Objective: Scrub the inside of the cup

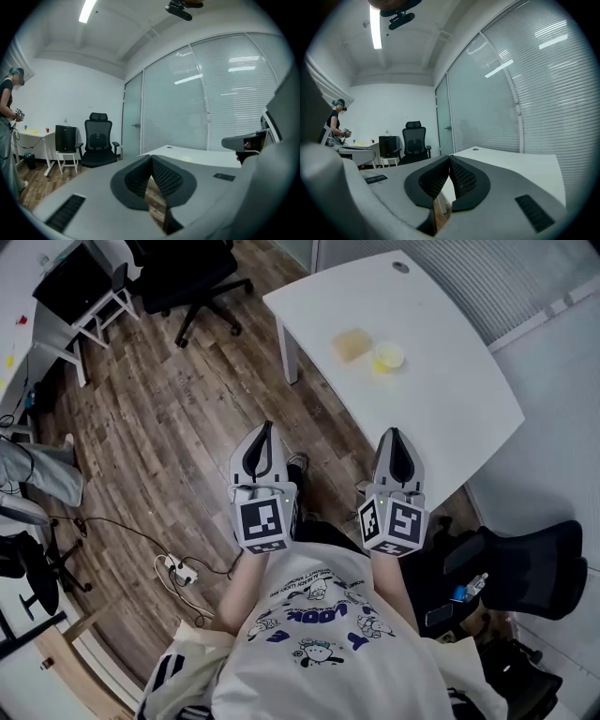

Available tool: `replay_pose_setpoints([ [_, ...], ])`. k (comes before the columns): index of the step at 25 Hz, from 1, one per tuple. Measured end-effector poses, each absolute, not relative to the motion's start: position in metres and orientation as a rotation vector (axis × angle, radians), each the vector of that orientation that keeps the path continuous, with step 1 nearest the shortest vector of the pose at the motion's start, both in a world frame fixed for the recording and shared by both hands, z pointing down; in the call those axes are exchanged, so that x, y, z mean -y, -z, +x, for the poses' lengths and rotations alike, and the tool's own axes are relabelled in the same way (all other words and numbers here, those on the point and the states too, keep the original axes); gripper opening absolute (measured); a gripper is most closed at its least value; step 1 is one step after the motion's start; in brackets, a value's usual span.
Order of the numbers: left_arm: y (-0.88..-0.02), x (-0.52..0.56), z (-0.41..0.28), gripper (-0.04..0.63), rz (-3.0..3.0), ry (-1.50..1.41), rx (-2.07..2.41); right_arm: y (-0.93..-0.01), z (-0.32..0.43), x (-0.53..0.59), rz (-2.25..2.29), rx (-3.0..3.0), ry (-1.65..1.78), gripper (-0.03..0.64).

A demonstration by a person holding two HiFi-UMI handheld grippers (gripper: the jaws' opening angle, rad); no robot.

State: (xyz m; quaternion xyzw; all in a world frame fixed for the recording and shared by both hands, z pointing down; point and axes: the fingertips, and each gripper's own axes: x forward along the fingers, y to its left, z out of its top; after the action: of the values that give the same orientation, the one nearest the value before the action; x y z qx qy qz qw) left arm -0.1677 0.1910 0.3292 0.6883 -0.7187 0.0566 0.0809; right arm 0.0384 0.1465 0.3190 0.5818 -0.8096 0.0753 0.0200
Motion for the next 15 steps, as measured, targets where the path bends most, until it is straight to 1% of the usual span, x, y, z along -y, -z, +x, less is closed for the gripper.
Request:
replay_pose_setpoints([
  [15, -0.341, -0.060, -0.186, 0.032, 2.248, -0.243, 1.912, -0.328, 0.037, -0.052, 2.068, 2.287, -0.252, 0.031],
])
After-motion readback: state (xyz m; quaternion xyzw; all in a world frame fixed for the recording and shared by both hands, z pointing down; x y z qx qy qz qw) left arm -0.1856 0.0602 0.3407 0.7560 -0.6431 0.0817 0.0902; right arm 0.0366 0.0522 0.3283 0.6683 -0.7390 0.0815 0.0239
